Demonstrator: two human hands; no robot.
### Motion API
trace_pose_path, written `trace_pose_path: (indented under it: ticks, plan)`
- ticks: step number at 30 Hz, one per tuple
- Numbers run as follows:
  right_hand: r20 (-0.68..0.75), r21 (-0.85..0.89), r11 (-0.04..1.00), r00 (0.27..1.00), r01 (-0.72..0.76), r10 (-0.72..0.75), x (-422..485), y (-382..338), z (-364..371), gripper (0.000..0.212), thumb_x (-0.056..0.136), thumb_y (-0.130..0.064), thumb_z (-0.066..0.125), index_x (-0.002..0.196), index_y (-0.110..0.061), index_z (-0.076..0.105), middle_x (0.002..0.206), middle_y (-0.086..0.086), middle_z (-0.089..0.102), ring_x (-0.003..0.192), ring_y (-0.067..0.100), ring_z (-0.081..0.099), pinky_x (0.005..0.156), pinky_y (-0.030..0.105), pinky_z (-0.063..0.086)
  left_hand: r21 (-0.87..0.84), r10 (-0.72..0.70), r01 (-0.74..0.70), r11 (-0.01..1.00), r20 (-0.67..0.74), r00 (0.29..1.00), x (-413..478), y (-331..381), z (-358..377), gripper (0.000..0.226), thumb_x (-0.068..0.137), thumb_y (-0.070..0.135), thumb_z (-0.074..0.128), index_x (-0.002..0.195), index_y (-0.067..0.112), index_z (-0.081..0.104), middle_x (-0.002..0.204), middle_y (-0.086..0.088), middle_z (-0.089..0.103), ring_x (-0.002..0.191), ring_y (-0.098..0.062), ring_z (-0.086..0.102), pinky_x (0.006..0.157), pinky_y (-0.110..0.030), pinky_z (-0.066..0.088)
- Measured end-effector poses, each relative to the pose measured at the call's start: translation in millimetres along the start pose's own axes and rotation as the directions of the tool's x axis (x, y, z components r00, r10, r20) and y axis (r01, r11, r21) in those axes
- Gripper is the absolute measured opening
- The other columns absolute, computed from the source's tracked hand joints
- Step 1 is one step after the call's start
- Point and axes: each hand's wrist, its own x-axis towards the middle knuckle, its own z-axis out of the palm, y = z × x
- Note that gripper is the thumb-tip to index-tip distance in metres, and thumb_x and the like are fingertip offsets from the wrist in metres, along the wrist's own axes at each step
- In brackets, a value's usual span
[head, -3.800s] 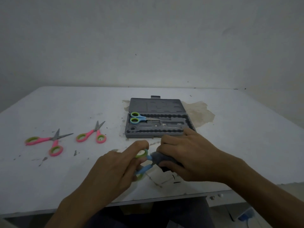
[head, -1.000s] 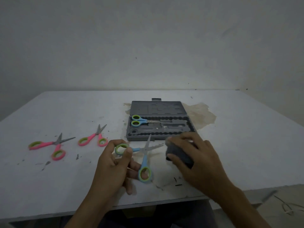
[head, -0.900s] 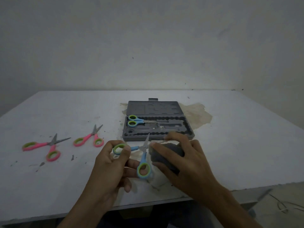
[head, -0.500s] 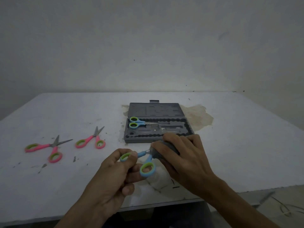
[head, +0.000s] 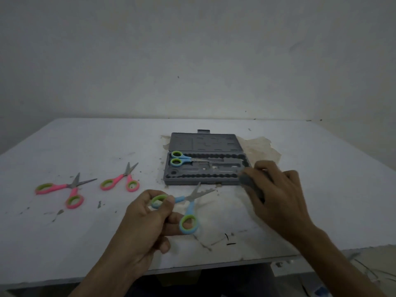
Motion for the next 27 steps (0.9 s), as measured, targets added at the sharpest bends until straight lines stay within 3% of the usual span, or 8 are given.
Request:
trace_pose_path:
  ticks: [3, 6, 9, 11, 14, 17, 20, 27]
  plan:
    - [0.149, 0.233, 0.959, 0.98, -0.162, 0.129, 11.0, 13.3, -17.9, 0.044, 0.09, -0.05, 0.052, 0.127, -0.026, 0.053, 0.11, -0.007, 0.052, 0.088, 0.012, 0.055, 0.072, 0.035, 0.047, 0.251, 0.167, -0.167, 0.954, 0.019, 0.986, -1.8, 4.5, -10.2, 0.006, 0.098, 0.021, 0.054, 0.101, 0.026, 0.053, 0.059, -0.015, 0.069, 0.049, -0.029, 0.067, 0.031, -0.018, 0.033]
    - [0.28, 0.475, 0.869, 0.96, -0.14, 0.001, 25.2, -1.7, -39.4, 0.046, 0.087, -0.054, 0.058, 0.13, -0.04, 0.047, 0.112, -0.023, 0.05, 0.095, 0.001, 0.054, 0.077, 0.018, 0.047, 0.463, 0.255, -0.294, 0.836, 0.146, 0.956, -3.8, 10.4, -6.5, 0.016, 0.097, 0.028, 0.053, 0.1, 0.043, 0.05, 0.063, -0.012, 0.071, 0.053, -0.028, 0.07, 0.032, -0.021, 0.036]
    - [0.359, 0.521, 0.852, 0.918, -0.046, -0.17, 39.5, -20.6, -47.4, 0.039, 0.087, -0.052, 0.06, 0.124, -0.041, 0.054, 0.12, -0.024, 0.044, 0.109, 0.001, 0.049, 0.087, 0.017, 0.044, 0.578, 0.327, -0.421, 0.699, 0.265, 0.907, -5.0, 16.6, 0.3, 0.016, 0.096, 0.032, 0.053, 0.104, 0.045, 0.05, 0.063, -0.007, 0.071, 0.05, -0.019, 0.068, 0.029, -0.02, 0.036]
    - [0.425, 0.524, 0.851, 0.871, -0.016, -0.245, 46.4, -28.2, -42.5, 0.04, 0.088, -0.05, 0.06, 0.126, -0.04, 0.055, 0.124, -0.021, 0.041, 0.112, 0.001, 0.047, 0.09, 0.021, 0.044, 0.582, 0.374, -0.502, 0.64, 0.335, 0.865, -4.4, 19.2, 3.7, 0.016, 0.095, 0.029, 0.054, 0.104, 0.042, 0.051, 0.061, -0.009, 0.07, 0.047, -0.015, 0.066, 0.031, -0.013, 0.036]
    - [0.536, 0.494, 0.869, 0.776, 0.032, -0.333, 51.6, -34.1, -29.4, 0.038, 0.091, -0.048, 0.056, 0.128, -0.037, 0.053, 0.123, -0.017, 0.044, 0.107, 0.002, 0.047, 0.089, 0.032, 0.047, 0.594, 0.448, -0.636, 0.493, 0.454, 0.77, 0.4, 19.6, 4.5, 0.021, 0.095, 0.027, 0.054, 0.101, 0.047, 0.049, 0.058, -0.004, 0.069, 0.047, -0.008, 0.065, 0.04, -0.014, 0.046]
    - [0.559, 0.485, 0.871, 0.736, 0.083, -0.381, 56.0, -34.5, -28.8, 0.024, 0.094, -0.042, 0.055, 0.116, -0.032, 0.056, 0.107, -0.011, 0.054, 0.094, 0.004, 0.05, 0.082, 0.035, 0.047, 0.596, 0.48, -0.696, 0.401, 0.51, 0.714, 6.7, 17.0, 0.8, 0.023, 0.096, 0.027, 0.053, 0.104, 0.047, 0.048, 0.06, 0.001, 0.068, 0.049, -0.004, 0.065, 0.047, -0.018, 0.052]
    - [0.566, 0.453, 0.878, 0.712, 0.153, -0.416, 59.3, -32.9, -34.6, 0.017, 0.095, -0.042, 0.052, 0.107, -0.031, 0.056, 0.098, -0.011, 0.054, 0.083, 0.002, 0.047, 0.074, 0.026, 0.044, 0.595, 0.513, -0.72, 0.358, 0.519, 0.684, 10.9, 13.6, -0.1, 0.021, 0.096, 0.026, 0.053, 0.108, 0.042, 0.048, 0.057, 0.0, 0.068, 0.049, -0.003, 0.065, 0.05, -0.028, 0.056]
    - [0.626, 0.482, 0.874, 0.672, 0.066, -0.396, 60.2, -16.1, -44.8, 0.013, 0.096, -0.04, 0.052, 0.106, -0.034, 0.057, 0.093, -0.019, 0.051, 0.084, 0.0, 0.051, 0.073, 0.022, 0.043, 0.535, 0.488, -0.698, 0.476, 0.499, 0.716, 11.8, 7.3, 7.2, 0.021, 0.096, 0.026, 0.052, 0.104, 0.045, 0.048, 0.063, 0.002, 0.07, 0.053, -0.008, 0.069, 0.054, -0.027, 0.059]
